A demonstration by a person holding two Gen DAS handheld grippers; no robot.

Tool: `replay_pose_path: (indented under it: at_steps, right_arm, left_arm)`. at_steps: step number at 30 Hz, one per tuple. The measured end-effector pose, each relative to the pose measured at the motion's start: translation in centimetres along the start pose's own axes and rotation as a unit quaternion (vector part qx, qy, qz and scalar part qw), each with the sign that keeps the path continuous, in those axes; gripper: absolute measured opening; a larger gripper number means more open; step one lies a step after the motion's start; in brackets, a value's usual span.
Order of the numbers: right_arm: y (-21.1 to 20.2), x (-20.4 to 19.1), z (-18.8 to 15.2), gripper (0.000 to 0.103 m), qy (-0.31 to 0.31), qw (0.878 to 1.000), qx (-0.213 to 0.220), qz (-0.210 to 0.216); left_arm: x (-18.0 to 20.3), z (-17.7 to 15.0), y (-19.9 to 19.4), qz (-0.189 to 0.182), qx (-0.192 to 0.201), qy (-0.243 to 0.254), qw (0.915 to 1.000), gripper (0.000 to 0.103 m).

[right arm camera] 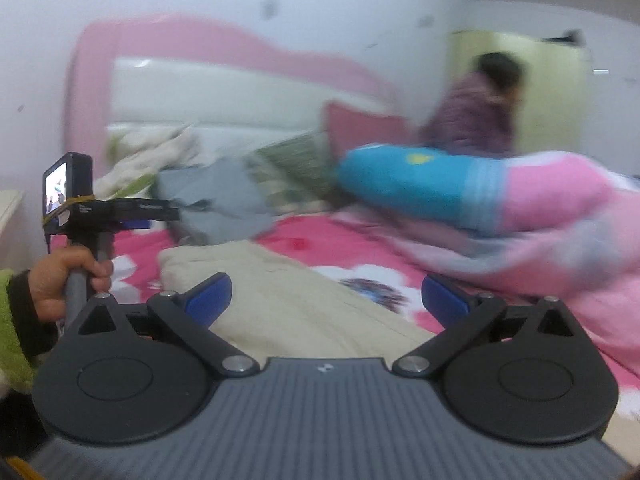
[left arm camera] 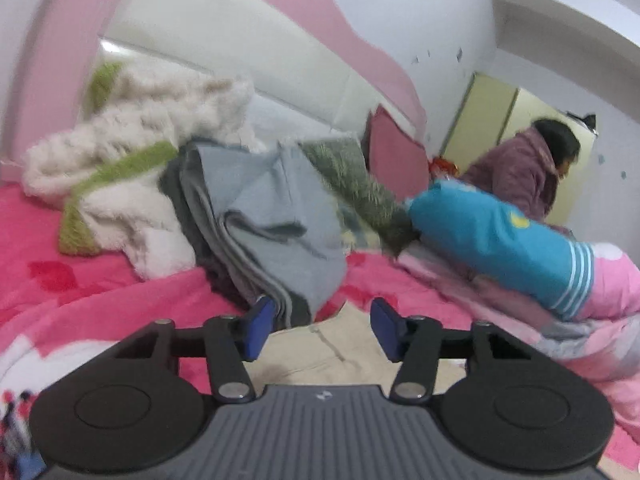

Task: Fold clothes

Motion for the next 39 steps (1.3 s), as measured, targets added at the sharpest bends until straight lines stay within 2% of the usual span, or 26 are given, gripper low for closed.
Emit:
replay_pose_path:
  at_steps: [1, 5, 7, 9, 12, 15, 18, 20, 22, 23, 24, 25, 27, 28, 30, 35, 39]
  right_arm:
    - [2.6, 0.2, 0.6, 0.101, -0.006, 1.0, -0.013, 0.019]
    - [13.9, 0.4, 1.8, 0.098, -0.019, 0.992, -0.079, 0.094]
    - [18.8, 0.2, 1.6, 0.089, -0.019, 0.985, -0.112, 0.129]
    - [23.4, 0.2, 1.1, 0.081, -0.011, 0.976, -0.15, 0.16]
    - [29.0, 1.2, 0.2, 0.08, 0.002, 0.963, -0.193, 0.189]
    - [32.6, 2.3, -1.4, 0.081, 0.026, 0.947, -0.244, 0.207]
    - [33.8, 2.2, -3.6, 0.079, 0.043, 0.928, -0.301, 0.215]
    - [33.4, 1.3, -4.1, 0.063, 0.043, 0.923, -0.311, 0.222]
    - [32.7, 0.2, -3.9, 0.04, 0.028, 0.928, -0.309, 0.209]
    - [32.4, -0.2, -3.8, 0.034, 0.011, 0.932, -0.306, 0.193]
    - [32.0, -0.5, -3.5, 0.018, -0.008, 0.938, -0.301, 0.172]
    - [31.6, -0.8, -3.2, 0.015, -0.023, 0.943, -0.295, 0.154]
    - [30.6, -1.2, -2.1, 0.013, -0.048, 0.953, -0.274, 0.123]
    - [30.1, -1.7, -1.6, 0.013, -0.083, 0.956, -0.262, 0.104]
    - [29.4, -2.3, -0.8, 0.013, -0.138, 0.957, -0.245, 0.076]
    - [30.0, -2.3, -0.1, 0.012, -0.216, 0.946, -0.24, 0.042]
    - [31.9, -1.0, -0.7, 0.012, -0.245, 0.935, -0.257, 0.017]
  left_arm:
    - [-0.2, -0.3, 0.9, -0.011, -0.013, 0.01, 0.9998, 0.043]
    - [-0.2, -2.1, 3.0, -0.056, -0.054, 0.051, 0.9957, 0.031]
    - [0.0, -3.0, 3.2, -0.076, -0.065, 0.063, 0.993, 0.023]
    - [0.3, -3.9, 3.3, -0.09, -0.07, 0.08, 0.9902, 0.022]
    - [0.5, -5.3, 3.2, -0.09, -0.056, 0.109, 0.9884, 0.022]
    - [0.5, -5.7, 3.4, -0.093, -0.061, 0.111, 0.9876, 0.022]
    - [0.2, -5.5, 3.6, -0.096, -0.069, 0.098, 0.9881, 0.022]
    - [0.1, -5.5, 3.8, -0.093, -0.073, 0.094, 0.9886, 0.022]
    - [0.2, -5.3, 3.8, -0.09, -0.071, 0.093, 0.989, 0.022]
    - [0.3, -5.3, 3.8, -0.088, -0.069, 0.094, 0.9893, 0.022]
    - [0.3, -5.3, 3.7, -0.087, -0.066, 0.095, 0.9895, 0.022]
    - [0.3, -5.2, 3.6, -0.085, -0.062, 0.095, 0.9899, 0.022]
    - [0.4, -4.9, 3.4, -0.084, -0.055, 0.09, 0.9908, 0.023]
    - [0.4, -4.8, 3.3, -0.085, -0.055, 0.087, 0.9911, 0.023]
    - [0.5, -4.7, 3.3, -0.085, -0.055, 0.082, 0.9915, 0.023]
    - [1.1, -4.6, 3.2, -0.083, -0.05, 0.085, 0.9917, 0.023]
    - [1.3, -4.7, 3.5, -0.086, -0.061, 0.08, 0.9912, 0.023]
Point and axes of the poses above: each gripper's, at about its wrist camera, not at the fingertips, and y roughly the way its jaws point, x to its right, z to its top, the point moved 8 cm from there along y, roughly the way its jaws point, and after that the axes turned 13 degrees about z, right-handed, at the moved point
